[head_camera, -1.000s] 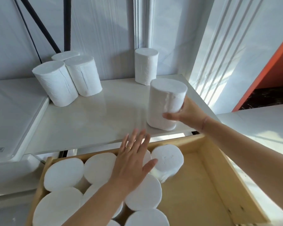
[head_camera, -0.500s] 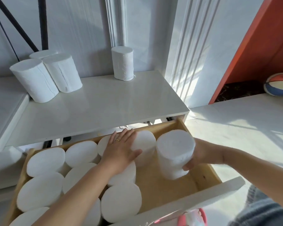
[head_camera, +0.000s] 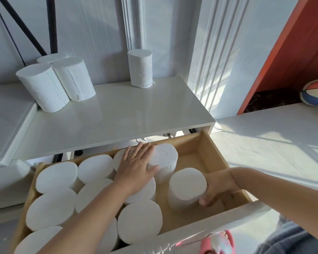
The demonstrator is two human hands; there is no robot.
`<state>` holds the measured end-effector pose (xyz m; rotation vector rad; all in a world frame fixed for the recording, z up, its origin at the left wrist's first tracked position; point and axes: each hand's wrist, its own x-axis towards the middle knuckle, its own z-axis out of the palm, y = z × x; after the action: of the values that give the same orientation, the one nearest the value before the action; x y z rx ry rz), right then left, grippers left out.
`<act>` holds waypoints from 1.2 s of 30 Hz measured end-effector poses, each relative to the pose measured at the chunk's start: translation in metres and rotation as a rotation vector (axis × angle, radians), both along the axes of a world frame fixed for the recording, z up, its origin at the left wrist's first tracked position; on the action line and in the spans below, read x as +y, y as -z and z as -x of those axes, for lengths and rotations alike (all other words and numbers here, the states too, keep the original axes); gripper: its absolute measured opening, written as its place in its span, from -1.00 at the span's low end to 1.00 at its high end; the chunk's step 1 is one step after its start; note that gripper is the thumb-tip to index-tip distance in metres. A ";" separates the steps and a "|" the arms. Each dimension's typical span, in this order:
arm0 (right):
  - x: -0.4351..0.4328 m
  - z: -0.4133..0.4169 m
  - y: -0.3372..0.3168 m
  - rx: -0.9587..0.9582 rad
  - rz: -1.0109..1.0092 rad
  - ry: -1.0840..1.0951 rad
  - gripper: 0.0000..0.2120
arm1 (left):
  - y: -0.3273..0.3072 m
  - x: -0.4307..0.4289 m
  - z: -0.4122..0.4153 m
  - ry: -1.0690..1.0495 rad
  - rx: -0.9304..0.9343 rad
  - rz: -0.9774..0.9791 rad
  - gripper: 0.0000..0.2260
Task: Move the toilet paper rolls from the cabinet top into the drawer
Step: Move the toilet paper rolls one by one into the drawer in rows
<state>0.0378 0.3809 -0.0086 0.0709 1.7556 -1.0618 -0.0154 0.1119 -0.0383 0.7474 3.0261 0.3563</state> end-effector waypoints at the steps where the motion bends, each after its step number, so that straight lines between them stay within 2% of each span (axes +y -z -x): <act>1: -0.001 0.000 0.004 -0.043 0.039 0.082 -0.35 | 0.000 0.000 0.000 -0.002 0.000 0.001 -0.39; 3: -0.013 -0.004 0.006 -0.119 0.109 0.266 -0.31 | 0.000 0.001 0.000 -0.010 0.000 0.000 -0.37; 6: -0.031 -0.002 0.014 -0.162 0.187 0.527 -0.45 | 0.001 0.001 0.000 -0.018 0.011 -0.005 -0.39; 10: -0.054 0.005 0.015 -0.150 0.246 0.685 -0.50 | 0.002 0.002 0.000 -0.027 0.027 -0.056 -0.47; 14: -0.063 0.007 0.020 -0.116 0.219 0.686 -0.46 | 0.004 0.000 0.001 -0.021 0.025 -0.079 -0.50; 19: -0.061 0.010 0.021 -0.058 0.166 0.568 -0.48 | 0.006 0.003 0.001 -0.040 0.047 0.003 -0.47; 24: -0.059 0.016 0.016 -0.037 0.203 0.471 -0.71 | 0.007 0.007 0.000 -0.049 0.062 0.021 -0.45; 26: -0.056 0.019 0.014 -0.031 0.135 0.402 -0.63 | 0.007 0.008 0.000 -0.052 0.058 0.014 -0.45; 28: -0.056 0.025 0.003 0.094 -0.154 0.181 -0.46 | 0.005 0.007 -0.002 -0.050 0.060 0.002 -0.45; 30: -0.052 0.040 -0.014 0.377 -0.552 -0.114 -0.37 | 0.001 0.004 -0.003 -0.043 0.104 -0.028 -0.44; 32: -0.048 0.063 -0.037 0.702 -0.783 -0.188 -0.38 | -0.007 0.000 -0.003 -0.014 0.183 -0.058 -0.45; 34: -0.047 0.088 -0.060 0.933 -0.724 -0.031 -0.45 | -0.016 -0.004 0.004 -0.012 0.230 -0.060 -0.46; 36: -0.053 0.117 -0.073 1.073 -0.493 0.228 -0.61 | -0.023 -0.009 0.018 -0.049 0.228 -0.053 -0.43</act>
<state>-0.0789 0.3275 0.0646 -0.0014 3.0224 -0.8319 -0.0331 0.1029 -0.0153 0.7681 3.2654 0.3776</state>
